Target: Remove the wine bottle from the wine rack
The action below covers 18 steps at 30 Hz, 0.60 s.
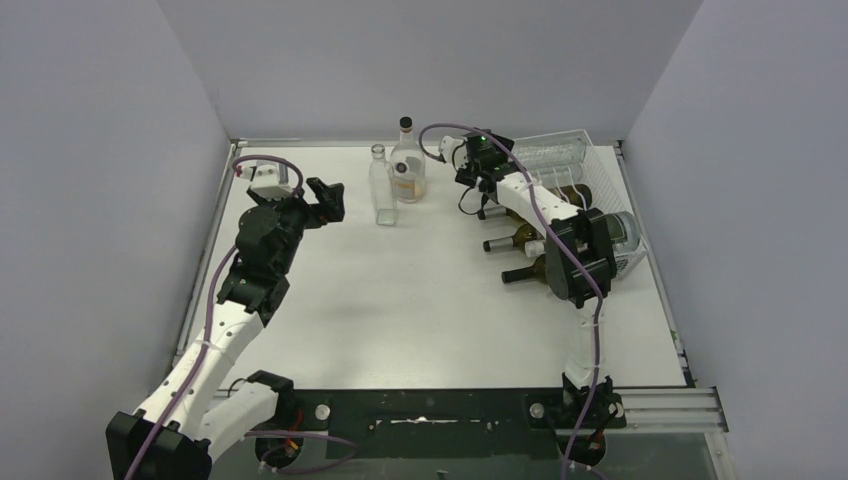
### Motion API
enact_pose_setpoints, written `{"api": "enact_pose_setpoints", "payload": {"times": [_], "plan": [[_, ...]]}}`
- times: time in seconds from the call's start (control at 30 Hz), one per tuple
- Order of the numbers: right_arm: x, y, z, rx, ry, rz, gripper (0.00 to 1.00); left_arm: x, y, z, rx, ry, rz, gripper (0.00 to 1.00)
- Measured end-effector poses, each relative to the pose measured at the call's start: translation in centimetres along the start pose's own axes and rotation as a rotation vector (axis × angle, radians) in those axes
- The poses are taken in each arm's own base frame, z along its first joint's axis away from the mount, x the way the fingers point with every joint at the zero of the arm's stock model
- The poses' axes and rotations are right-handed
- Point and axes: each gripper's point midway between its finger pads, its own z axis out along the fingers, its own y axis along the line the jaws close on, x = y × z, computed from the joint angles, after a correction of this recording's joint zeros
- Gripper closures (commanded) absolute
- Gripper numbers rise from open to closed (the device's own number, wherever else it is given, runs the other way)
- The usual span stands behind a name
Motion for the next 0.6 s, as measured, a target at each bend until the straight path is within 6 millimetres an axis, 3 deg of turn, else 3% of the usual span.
{"api": "enact_pose_setpoints", "payload": {"times": [0.33, 0.6], "plan": [[-0.38, -0.65, 0.13, 0.027, -0.016, -0.031, 0.43, 0.01, -0.02, 0.00, 0.001, 0.000, 0.000, 0.08], [-0.66, -0.31, 0.18, 0.027, -0.024, -0.055, 0.54, 0.09, -0.23, -0.03, 0.008, 0.003, 0.000, 0.07]]}}
